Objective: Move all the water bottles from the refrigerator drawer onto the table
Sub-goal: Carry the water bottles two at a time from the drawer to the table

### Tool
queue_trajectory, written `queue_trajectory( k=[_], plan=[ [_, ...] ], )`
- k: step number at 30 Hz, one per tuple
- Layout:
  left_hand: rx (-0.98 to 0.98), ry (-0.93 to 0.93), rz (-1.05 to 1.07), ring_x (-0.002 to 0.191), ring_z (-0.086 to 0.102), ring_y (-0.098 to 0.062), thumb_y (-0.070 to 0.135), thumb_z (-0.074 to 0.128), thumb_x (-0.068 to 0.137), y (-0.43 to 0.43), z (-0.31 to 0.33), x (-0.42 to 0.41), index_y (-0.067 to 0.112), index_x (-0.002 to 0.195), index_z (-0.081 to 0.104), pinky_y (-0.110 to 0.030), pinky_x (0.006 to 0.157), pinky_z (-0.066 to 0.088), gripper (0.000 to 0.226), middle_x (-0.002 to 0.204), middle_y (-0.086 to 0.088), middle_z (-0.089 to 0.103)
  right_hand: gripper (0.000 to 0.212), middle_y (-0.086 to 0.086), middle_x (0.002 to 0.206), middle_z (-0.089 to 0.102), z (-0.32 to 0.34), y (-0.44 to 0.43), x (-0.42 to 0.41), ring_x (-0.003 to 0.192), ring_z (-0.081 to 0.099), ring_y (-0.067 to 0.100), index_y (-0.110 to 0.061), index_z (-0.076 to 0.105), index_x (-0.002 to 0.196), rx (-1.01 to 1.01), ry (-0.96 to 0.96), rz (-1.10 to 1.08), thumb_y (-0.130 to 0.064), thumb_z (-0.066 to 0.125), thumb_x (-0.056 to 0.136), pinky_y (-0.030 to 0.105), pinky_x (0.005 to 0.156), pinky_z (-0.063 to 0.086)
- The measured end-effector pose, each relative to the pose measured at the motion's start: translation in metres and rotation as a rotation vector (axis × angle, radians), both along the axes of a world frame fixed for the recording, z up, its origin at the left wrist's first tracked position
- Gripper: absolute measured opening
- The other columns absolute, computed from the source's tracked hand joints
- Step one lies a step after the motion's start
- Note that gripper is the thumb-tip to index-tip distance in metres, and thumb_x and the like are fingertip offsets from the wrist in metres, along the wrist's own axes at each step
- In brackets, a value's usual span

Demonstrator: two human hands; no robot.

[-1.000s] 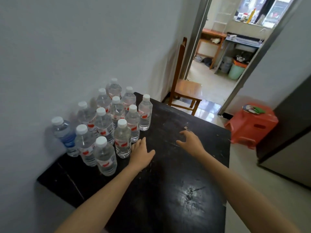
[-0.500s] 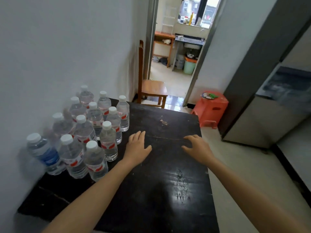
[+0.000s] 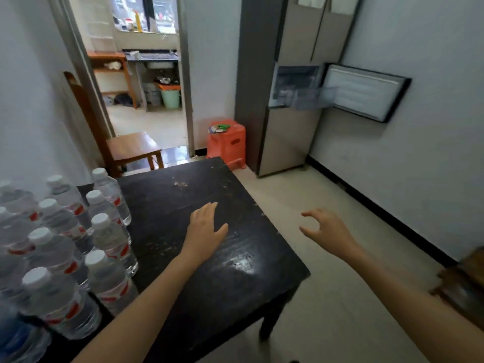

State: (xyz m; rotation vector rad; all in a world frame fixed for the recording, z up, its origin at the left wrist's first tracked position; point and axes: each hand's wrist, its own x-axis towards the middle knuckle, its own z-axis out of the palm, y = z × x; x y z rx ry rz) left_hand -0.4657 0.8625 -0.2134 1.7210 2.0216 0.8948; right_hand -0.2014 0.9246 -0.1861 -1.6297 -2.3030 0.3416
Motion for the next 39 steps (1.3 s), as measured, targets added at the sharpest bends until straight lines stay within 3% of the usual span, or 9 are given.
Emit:
queue_trajectory(
  k=[7,11,14,18,26,33,39],
  plan=[
    [0.045,-0.031,-0.237,0.135,0.023,-0.026,0.022,0.056,0.089,-0.013,0.006,0.075,0.006,0.140,0.028,-0.034,0.109,0.021,0.061,0.146,-0.011,0.031,0.040,0.008,0.124,0.055,0.009,-0.076,0.096,0.117,0.048,0.023,-0.012,0.055,0.122,0.023,0.019,-0.214,-0.028,0.062,0.086,0.034,0.099,0.036],
    [0.093,-0.057,-0.314,0.132,0.031,-0.027,0.030,0.057,0.086,-0.027,0.009,0.118,0.010,0.138,0.035,-0.043,0.109,0.029,0.060,0.141,-0.009,0.040,0.039,0.011,0.122,0.056,0.010,-0.116,0.147,0.116,0.049,0.024,-0.010,0.056,0.121,0.026,0.052,-0.266,-0.026,0.063,0.085,0.035,0.098,0.038],
    [0.079,-0.087,-0.321,0.133,0.026,-0.027,0.020,0.057,0.088,-0.054,0.015,0.164,0.006,0.138,0.033,-0.039,0.110,0.024,0.058,0.143,-0.012,0.036,0.039,0.013,0.121,0.056,0.012,-0.153,0.190,0.115,0.049,0.025,-0.008,0.056,0.120,0.007,0.070,-0.312,-0.024,0.063,0.085,0.037,0.099,0.039],
    [0.071,-0.081,-0.412,0.135,0.023,-0.025,0.022,0.055,0.090,-0.093,0.011,0.231,0.008,0.140,0.029,-0.037,0.111,0.020,0.059,0.146,-0.011,0.032,0.038,0.010,0.120,0.056,0.006,-0.206,0.243,0.107,0.050,0.019,-0.009,0.056,0.121,0.007,0.073,-0.353,-0.023,0.062,0.086,0.032,0.096,0.037],
    [0.018,-0.030,-0.601,0.135,0.021,-0.021,0.025,0.050,0.092,-0.140,-0.004,0.338,0.011,0.142,0.025,-0.029,0.109,0.016,0.058,0.147,-0.007,0.028,0.040,0.007,0.127,0.053,-0.008,-0.284,0.329,0.120,0.045,0.019,-0.012,0.054,0.123,-0.020,0.054,-0.460,-0.025,0.060,0.086,0.030,0.101,0.035],
    [0.036,-0.031,-0.614,0.133,0.025,-0.026,0.021,0.054,0.091,-0.113,-0.002,0.390,0.008,0.139,0.031,-0.031,0.108,0.018,0.055,0.145,-0.011,0.033,0.037,0.007,0.124,0.054,-0.016,-0.287,0.384,0.116,0.046,0.020,-0.011,0.056,0.121,0.013,0.072,-0.534,-0.023,0.061,0.086,0.031,0.098,0.036],
    [0.053,-0.100,-0.580,0.133,0.026,-0.028,0.017,0.056,0.089,-0.057,-0.006,0.448,0.004,0.137,0.034,-0.032,0.108,0.018,0.055,0.143,-0.013,0.037,0.037,0.007,0.121,0.055,-0.021,-0.241,0.436,0.117,0.045,0.021,-0.010,0.056,0.120,0.036,0.032,-0.548,-0.023,0.061,0.086,0.027,0.097,0.033]
  ],
)
